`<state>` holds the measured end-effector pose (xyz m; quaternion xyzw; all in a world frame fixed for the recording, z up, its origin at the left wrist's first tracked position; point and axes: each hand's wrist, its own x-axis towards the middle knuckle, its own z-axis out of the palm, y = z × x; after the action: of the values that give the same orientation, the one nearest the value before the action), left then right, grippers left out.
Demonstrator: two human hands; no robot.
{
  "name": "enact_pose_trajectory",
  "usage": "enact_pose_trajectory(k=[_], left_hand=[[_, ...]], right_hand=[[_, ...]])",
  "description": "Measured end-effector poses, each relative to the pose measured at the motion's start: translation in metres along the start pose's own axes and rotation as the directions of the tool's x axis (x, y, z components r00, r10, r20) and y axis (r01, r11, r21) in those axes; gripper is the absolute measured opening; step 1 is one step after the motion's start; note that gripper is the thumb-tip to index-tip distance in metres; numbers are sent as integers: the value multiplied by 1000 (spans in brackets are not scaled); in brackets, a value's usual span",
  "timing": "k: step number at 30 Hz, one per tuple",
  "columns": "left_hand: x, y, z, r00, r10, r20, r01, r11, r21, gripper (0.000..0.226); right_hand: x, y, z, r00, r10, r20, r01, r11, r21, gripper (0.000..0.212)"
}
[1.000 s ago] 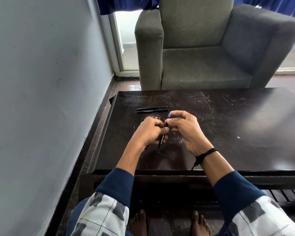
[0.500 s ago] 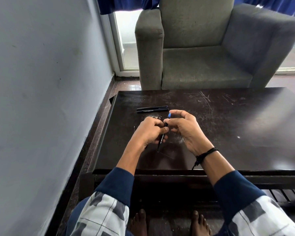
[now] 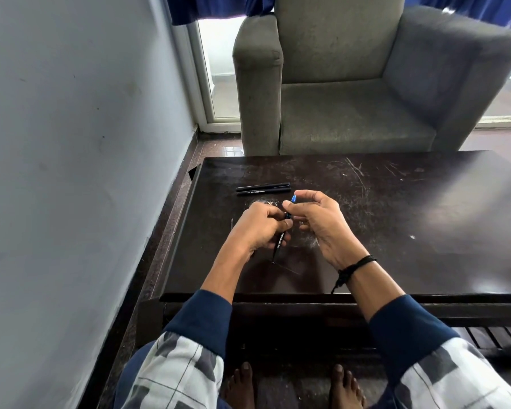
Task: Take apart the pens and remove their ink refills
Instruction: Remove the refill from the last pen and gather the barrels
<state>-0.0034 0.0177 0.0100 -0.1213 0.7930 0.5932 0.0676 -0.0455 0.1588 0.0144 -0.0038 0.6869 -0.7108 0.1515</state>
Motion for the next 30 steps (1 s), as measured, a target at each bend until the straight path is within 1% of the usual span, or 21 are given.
enact_pose_trajectory(k=[4, 10, 14, 17, 24, 30], left_hand=[[-1, 1, 0, 1000, 2, 10, -2, 1000, 8, 7], [0, 1, 0, 1000, -4, -4, 4, 1000, 20, 8], [-1, 1, 0, 1000, 0, 7, 0, 1000, 29, 10], [-4, 3, 1, 1000, -2, 12, 2, 999, 33, 9], [-3, 3, 0, 1000, -5, 6, 5, 1000, 25, 13], [-5, 3, 0, 1000, -5, 14, 4, 999, 46, 10]], right_hand=[[-1, 1, -2, 1000, -10, -17, 9, 1000, -22, 34], [1, -1, -2, 1000, 20, 23, -20, 1000, -15, 35], [-2, 0, -1, 1000, 16, 17, -15, 999, -28, 39], [0, 1, -2, 1000, 5, -1, -5, 999, -48, 37], [0, 0, -2, 1000, 21, 12, -20, 999, -40, 43], [3, 3, -2, 1000, 25, -9, -25, 998, -64, 37]])
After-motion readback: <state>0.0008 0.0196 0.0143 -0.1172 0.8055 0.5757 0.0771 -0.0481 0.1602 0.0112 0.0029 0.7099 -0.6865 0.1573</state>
